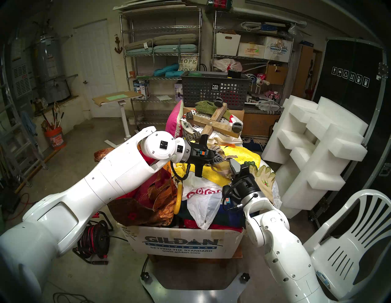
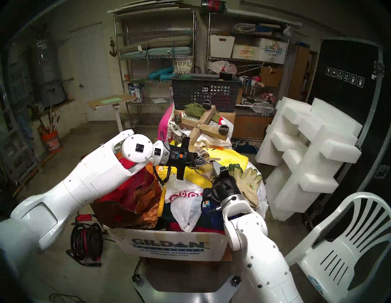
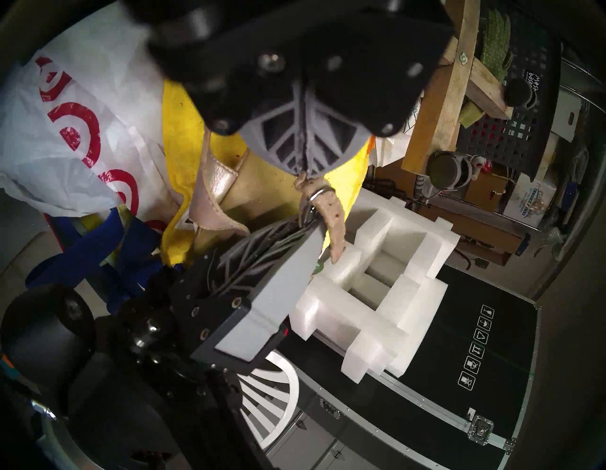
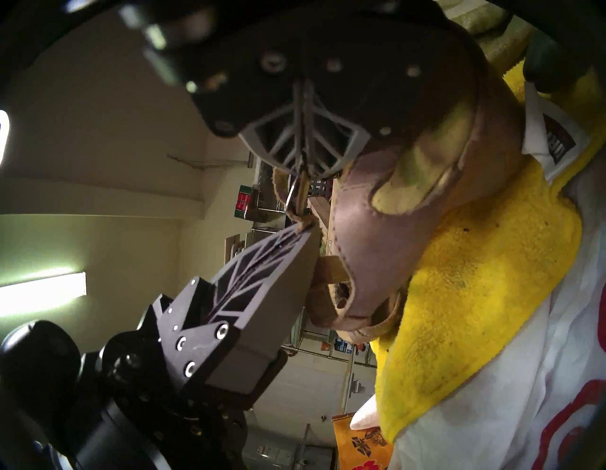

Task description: Unbuckle a shoe

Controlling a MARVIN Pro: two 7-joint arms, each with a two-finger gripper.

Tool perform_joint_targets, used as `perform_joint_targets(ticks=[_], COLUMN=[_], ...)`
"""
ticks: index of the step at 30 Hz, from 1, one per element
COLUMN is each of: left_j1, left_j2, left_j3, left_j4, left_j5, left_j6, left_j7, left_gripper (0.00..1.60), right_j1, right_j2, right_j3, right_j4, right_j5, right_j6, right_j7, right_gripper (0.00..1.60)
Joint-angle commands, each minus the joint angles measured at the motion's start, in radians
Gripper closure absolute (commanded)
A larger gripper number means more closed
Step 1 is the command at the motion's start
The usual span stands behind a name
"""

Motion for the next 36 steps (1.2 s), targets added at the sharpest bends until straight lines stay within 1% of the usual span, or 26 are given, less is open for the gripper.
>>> perform_joint_targets(ticks=[1, 15, 17, 18, 19, 20, 21, 25, 27, 30, 36], left_j1=[-0.019, -0.028, -0.028, -0.027, -0.027, -0.025, -0.024, -0.019, -0.02, -0.019, -0.018], left_j2=[-0.013, -0.005, -0.005, -0.005, -0.005, -0.005, -0.005, -0.006, -0.006, -0.006, -0.005], left_j3=[-0.011, -0.013, -0.014, -0.014, -0.014, -0.015, -0.016, -0.021, -0.022, -0.023, -0.026], left_j4=[-0.018, -0.023, -0.023, -0.023, -0.023, -0.025, -0.025, -0.026, -0.027, -0.029, -0.032], left_j5=[-0.002, 0.003, 0.005, 0.005, 0.005, 0.008, 0.009, 0.014, 0.015, 0.017, 0.018], left_j6=[-0.004, 0.006, 0.007, 0.007, 0.007, 0.008, 0.008, 0.006, 0.006, 0.007, 0.008], left_j7=[0.007, -0.009, -0.008, -0.007, -0.007, 0.001, 0.003, 0.021, 0.024, 0.028, 0.031], left_gripper=[1.6, 1.6, 1.46, 1.36, 1.36, 1.31, 1.2, 1.17, 1.2, 1.2, 1.12], right_j1=[0.012, 0.034, 0.033, 0.033, 0.033, 0.032, 0.031, 0.029, 0.026, 0.023, 0.017], right_j2=[0.028, 0.045, 0.044, 0.044, 0.044, 0.042, 0.042, 0.041, 0.04, 0.041, 0.039], right_j3=[-0.028, -0.029, -0.028, -0.028, -0.028, -0.027, -0.026, -0.025, -0.024, -0.023, -0.016], right_j4=[-0.011, 0.012, 0.011, 0.01, 0.01, 0.009, 0.009, 0.004, 0.002, -0.001, 0.0], right_j5=[-0.027, -0.041, -0.039, -0.039, -0.039, -0.035, -0.033, -0.026, -0.019, -0.015, -0.009], right_j6=[-0.034, -0.05, -0.049, -0.049, -0.049, -0.05, -0.051, -0.054, -0.054, -0.052, -0.041], right_j7=[-0.006, -0.011, -0.011, -0.01, -0.01, -0.008, -0.006, -0.004, 0.0, 0.005, 0.013], right_gripper=[1.6, 1.6, 1.6, 1.6, 1.6, 1.6, 1.6, 1.6, 1.6, 1.6, 1.6])
